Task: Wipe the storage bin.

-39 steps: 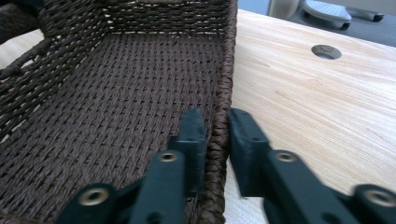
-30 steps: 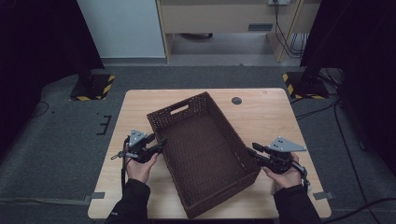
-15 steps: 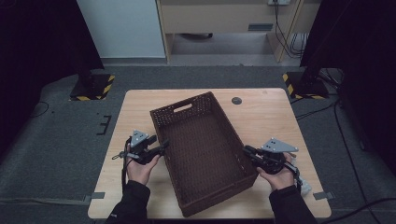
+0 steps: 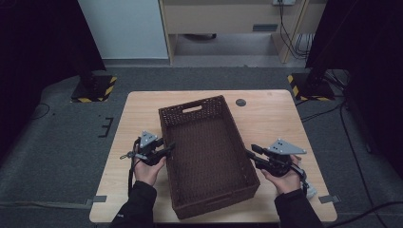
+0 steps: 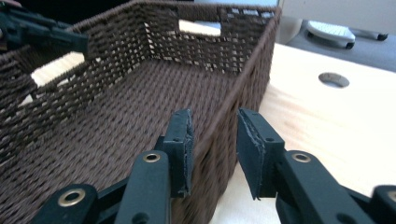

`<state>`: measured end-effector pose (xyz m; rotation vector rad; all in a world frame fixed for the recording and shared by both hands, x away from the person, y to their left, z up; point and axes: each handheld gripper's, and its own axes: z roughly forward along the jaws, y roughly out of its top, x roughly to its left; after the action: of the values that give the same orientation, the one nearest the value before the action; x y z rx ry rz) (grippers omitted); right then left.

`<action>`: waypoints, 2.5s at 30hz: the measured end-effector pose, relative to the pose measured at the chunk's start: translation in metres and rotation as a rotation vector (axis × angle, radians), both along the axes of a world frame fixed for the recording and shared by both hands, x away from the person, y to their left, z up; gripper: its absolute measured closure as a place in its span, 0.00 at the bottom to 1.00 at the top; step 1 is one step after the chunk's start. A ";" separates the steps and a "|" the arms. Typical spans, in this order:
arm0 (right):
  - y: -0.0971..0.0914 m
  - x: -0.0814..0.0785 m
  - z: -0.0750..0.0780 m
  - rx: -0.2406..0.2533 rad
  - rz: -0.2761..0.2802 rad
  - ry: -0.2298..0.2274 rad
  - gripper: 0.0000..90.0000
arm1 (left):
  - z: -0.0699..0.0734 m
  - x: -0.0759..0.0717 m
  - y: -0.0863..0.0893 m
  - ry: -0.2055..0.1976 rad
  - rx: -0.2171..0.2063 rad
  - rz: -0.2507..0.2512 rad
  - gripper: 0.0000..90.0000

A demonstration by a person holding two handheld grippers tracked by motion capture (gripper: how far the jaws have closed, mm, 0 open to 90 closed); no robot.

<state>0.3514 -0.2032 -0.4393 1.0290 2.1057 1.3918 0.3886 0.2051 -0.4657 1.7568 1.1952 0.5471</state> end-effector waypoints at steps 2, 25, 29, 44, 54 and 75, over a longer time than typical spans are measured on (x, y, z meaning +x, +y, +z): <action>0.003 0.007 0.000 0.002 -0.003 -0.002 0.72 | -0.001 0.008 -0.001 -0.006 0.004 0.000 0.57; 0.023 0.000 -0.006 0.002 0.020 0.019 0.69 | 0.000 -0.019 0.010 0.032 -0.029 -0.062 0.55; 0.010 0.000 0.002 0.050 0.001 -0.015 0.61 | 0.000 -0.019 0.010 0.029 -0.027 -0.055 0.57; -0.055 -0.005 -0.006 -0.032 -0.152 0.036 0.44 | -0.001 -0.020 0.012 0.020 -0.040 -0.041 0.60; -0.087 -0.017 -0.016 -0.097 -0.270 0.049 0.39 | 0.000 -0.022 0.012 0.022 -0.041 -0.038 0.63; -0.108 -0.023 -0.059 -0.141 -0.282 0.199 0.60 | 0.003 0.004 0.011 0.027 -0.028 -0.006 0.56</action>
<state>0.3283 -0.3115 -0.4986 1.3913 2.0600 1.0279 0.3930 0.2158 -0.4622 1.7487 1.2097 0.5026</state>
